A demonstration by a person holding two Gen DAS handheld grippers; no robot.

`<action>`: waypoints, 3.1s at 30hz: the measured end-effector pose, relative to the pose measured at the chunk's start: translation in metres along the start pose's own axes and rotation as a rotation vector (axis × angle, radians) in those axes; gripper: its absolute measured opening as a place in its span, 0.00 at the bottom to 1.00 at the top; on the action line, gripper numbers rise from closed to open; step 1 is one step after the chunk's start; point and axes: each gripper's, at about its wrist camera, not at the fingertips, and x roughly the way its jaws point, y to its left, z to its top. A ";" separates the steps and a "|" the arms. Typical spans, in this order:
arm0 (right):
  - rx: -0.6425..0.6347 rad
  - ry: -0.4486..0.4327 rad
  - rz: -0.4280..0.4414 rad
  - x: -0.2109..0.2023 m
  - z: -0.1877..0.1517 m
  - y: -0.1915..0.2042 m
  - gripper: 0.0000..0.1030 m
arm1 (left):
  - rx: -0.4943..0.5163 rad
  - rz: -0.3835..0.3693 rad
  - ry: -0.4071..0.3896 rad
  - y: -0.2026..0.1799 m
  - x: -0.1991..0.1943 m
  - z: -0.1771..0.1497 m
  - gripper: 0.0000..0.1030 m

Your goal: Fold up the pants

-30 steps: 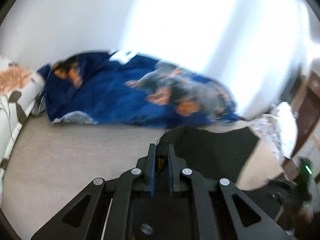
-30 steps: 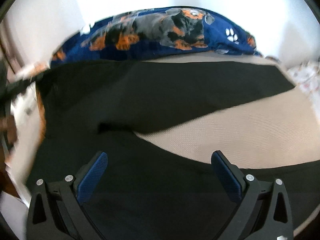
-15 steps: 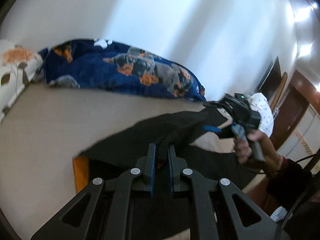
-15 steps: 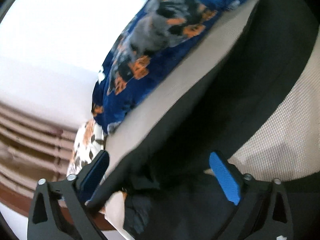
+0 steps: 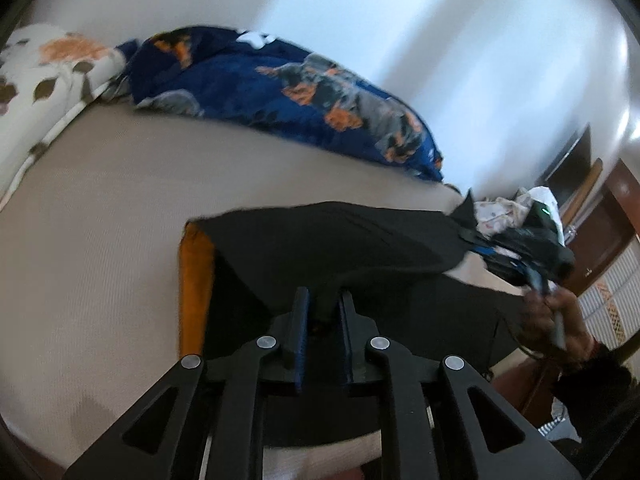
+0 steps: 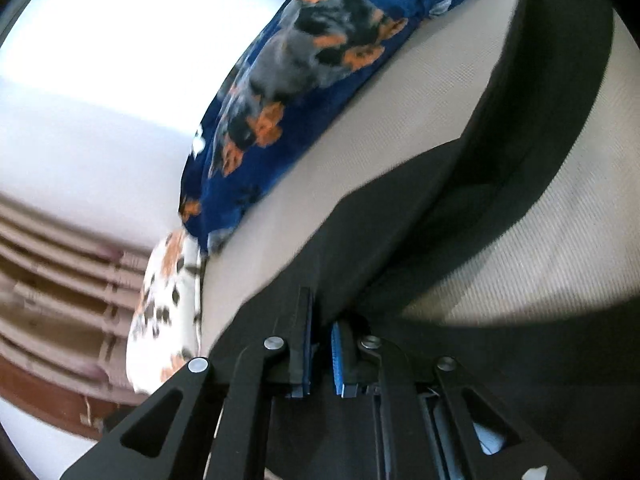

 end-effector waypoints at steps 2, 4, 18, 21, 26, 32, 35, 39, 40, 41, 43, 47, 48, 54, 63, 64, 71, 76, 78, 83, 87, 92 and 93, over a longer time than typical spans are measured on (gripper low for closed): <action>-0.008 0.016 -0.004 -0.010 -0.026 -0.003 0.09 | -0.016 0.019 0.032 0.007 0.001 -0.008 0.15; 0.001 0.042 -0.015 -0.015 -0.049 -0.010 0.09 | -0.024 0.031 0.060 0.013 0.002 -0.014 0.15; 0.057 0.173 -0.054 -0.013 -0.140 -0.034 0.08 | -0.043 0.087 0.113 0.028 -0.009 -0.046 0.16; 0.087 0.200 -0.047 -0.008 -0.149 -0.041 0.08 | -0.055 0.098 0.114 0.029 -0.012 -0.050 0.17; 0.076 0.241 -0.033 -0.004 -0.163 -0.037 0.05 | -0.054 0.115 0.115 0.031 -0.018 -0.051 0.19; 0.054 0.256 0.000 0.000 -0.164 -0.029 0.05 | -0.131 0.193 0.090 0.047 -0.041 -0.054 0.21; 0.048 0.228 0.039 -0.012 -0.156 -0.030 0.07 | -0.164 0.245 0.010 0.052 -0.069 -0.047 0.21; 0.021 0.100 -0.010 -0.052 -0.130 -0.048 0.09 | -0.105 0.224 -0.041 0.032 -0.081 -0.027 0.21; 0.031 0.059 -0.027 -0.065 -0.121 -0.057 0.09 | -0.079 0.200 -0.026 0.024 -0.075 -0.023 0.21; 0.049 0.004 -0.046 -0.080 -0.109 -0.070 0.09 | -0.043 0.173 -0.005 0.012 -0.065 -0.020 0.21; 0.094 -0.085 -0.081 -0.106 -0.090 -0.093 0.10 | 0.035 0.136 0.045 -0.012 -0.038 -0.019 0.22; 0.196 -0.228 -0.115 -0.151 -0.050 -0.145 0.15 | 0.140 0.097 0.188 -0.049 0.025 -0.033 0.22; 0.204 -0.235 -0.116 -0.155 -0.043 -0.152 0.19 | 0.155 0.098 0.211 -0.055 0.037 -0.037 0.22; 0.285 -0.316 -0.150 -0.178 0.026 -0.207 0.33 | 0.039 0.101 0.274 -0.037 0.069 -0.052 0.22; 0.392 -0.325 -0.099 -0.171 0.084 -0.261 0.38 | 0.003 0.107 0.263 -0.031 0.068 -0.054 0.22; 0.386 -0.324 -0.089 -0.169 0.087 -0.260 0.38 | 0.001 0.108 0.263 -0.031 0.068 -0.055 0.22; 0.423 -0.351 0.089 -0.150 0.099 -0.264 0.39 | -0.038 0.104 0.269 -0.027 0.070 -0.054 0.22; 0.368 -0.459 -0.270 -0.176 0.111 -0.250 0.40 | -0.022 0.118 0.271 -0.030 0.072 -0.053 0.22; 0.403 -0.439 -0.193 -0.175 0.120 -0.265 0.40 | -0.016 0.119 0.272 -0.030 0.074 -0.053 0.22; 0.454 -0.423 -0.075 -0.171 0.146 -0.289 0.41 | -0.028 0.115 0.268 -0.029 0.074 -0.053 0.23; 0.425 -0.386 -0.073 -0.158 0.167 -0.288 0.46 | -0.025 0.120 0.261 -0.030 0.074 -0.055 0.23; 0.432 -0.300 -0.005 -0.148 0.173 -0.291 0.43 | -0.025 0.121 0.259 -0.030 0.074 -0.055 0.23; 0.430 -0.268 0.015 -0.143 0.172 -0.290 0.36 | -0.025 0.121 0.259 -0.030 0.074 -0.055 0.23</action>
